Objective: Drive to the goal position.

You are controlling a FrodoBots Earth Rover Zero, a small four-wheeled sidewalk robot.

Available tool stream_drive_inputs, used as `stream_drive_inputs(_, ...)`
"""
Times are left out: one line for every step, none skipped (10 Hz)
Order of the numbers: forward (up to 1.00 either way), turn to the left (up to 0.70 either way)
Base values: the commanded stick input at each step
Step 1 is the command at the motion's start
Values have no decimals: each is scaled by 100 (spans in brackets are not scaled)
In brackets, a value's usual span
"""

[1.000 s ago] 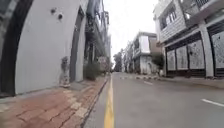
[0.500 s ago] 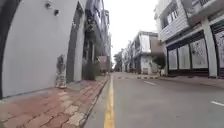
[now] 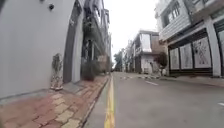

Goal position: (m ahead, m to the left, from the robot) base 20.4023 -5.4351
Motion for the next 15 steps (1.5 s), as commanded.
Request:
stream_drive_inputs(48, 0)
stream_drive_inputs(48, 0)
stream_drive_inputs(48, 0)
stream_drive_inputs(48, 0)
stream_drive_inputs(48, 0)
stream_drive_inputs(48, 0)
stream_drive_inputs(48, 0)
stream_drive_inputs(48, 0)
stream_drive_inputs(48, 0)
stream_drive_inputs(48, 0)
stream_drive_inputs(48, 0)
stream_drive_inputs(48, 0)
stream_drive_inputs(48, 0)
stream_drive_inputs(48, 0)
stream_drive_inputs(48, 0)
